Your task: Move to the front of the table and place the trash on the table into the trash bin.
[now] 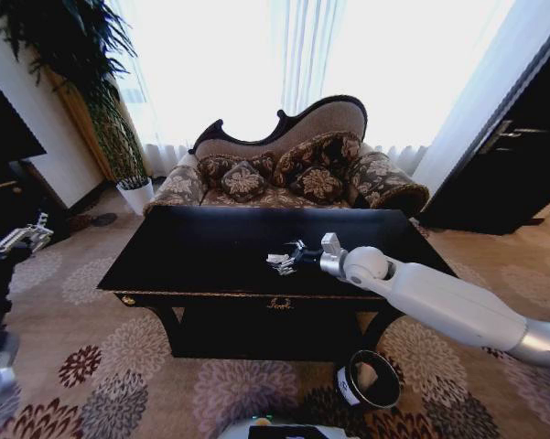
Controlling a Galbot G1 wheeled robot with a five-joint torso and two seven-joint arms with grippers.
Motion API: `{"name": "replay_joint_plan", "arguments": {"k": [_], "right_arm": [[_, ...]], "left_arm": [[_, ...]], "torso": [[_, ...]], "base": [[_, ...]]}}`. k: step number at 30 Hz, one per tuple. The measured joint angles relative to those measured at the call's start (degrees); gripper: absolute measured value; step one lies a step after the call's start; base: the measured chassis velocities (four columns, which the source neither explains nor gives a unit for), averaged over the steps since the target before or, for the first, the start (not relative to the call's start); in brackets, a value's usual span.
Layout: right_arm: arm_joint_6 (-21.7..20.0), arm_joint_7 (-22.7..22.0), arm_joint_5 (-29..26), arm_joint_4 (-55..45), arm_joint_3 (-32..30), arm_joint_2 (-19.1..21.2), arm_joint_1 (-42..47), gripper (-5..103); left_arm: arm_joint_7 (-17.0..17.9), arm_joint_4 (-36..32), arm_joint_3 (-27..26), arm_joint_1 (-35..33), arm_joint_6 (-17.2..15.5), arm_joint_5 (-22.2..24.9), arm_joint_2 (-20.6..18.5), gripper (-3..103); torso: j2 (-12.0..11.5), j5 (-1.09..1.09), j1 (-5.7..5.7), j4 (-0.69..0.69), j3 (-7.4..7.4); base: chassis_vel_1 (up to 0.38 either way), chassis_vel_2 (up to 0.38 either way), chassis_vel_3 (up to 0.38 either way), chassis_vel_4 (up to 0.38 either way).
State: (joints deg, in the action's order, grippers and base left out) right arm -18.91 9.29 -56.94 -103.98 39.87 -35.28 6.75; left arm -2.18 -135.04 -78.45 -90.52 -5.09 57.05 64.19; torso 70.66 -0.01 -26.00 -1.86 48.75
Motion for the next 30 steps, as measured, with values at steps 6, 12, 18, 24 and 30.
{"name": "replay_joint_plan", "arguments": {"k": [6, 12, 18, 24, 30], "right_arm": [[0.69, 2.27, 1.41, 1.39, 0.99, -0.24, -0.29, 92], [1.83, 3.51, 3.03, 3.12, 1.41, -0.65, -0.41, 70], [2.11, 3.84, 3.19, 3.49, 1.44, -0.82, -0.39, 48], [2.44, 4.58, 3.56, 4.07, 1.44, -0.75, -0.16, 27], [2.95, 4.95, 3.64, 3.98, -0.18, 0.00, 1.36, 5]], "left_arm": [[-0.07, 0.39, 0.26, 0.31, 0.13, -0.10, -0.06, 100], [-0.02, 0.67, 0.79, 0.64, 0.29, 0.34, -0.11, 100], [0.02, 0.70, 1.47, 1.02, 0.29, 0.43, -0.13, 100], [0.07, 0.89, 2.20, 1.35, 0.29, 0.22, -0.01, 100], [0.09, 0.58, 2.56, 1.27, 0.29, -0.07, 0.21, 100]], "torso": [[0.00, 0.00, 0.00, -0.01, 0.00], [0.00, -0.01, 0.00, 0.00, -0.01], [0.00, 0.00, 0.00, -0.01, -0.01], [0.00, 0.00, 0.00, 0.00, -0.01], [0.00, 0.00, 0.00, 0.00, 0.00]], "base": [[0.000, 0.000, 0.000, 0.000], [0.000, 0.000, 0.000, 0.000], [0.000, 0.000, 0.000, 0.000], [0.000, 0.000, 0.000, 0.000], [0.000, 0.000, 0.000, 0.000]]}}
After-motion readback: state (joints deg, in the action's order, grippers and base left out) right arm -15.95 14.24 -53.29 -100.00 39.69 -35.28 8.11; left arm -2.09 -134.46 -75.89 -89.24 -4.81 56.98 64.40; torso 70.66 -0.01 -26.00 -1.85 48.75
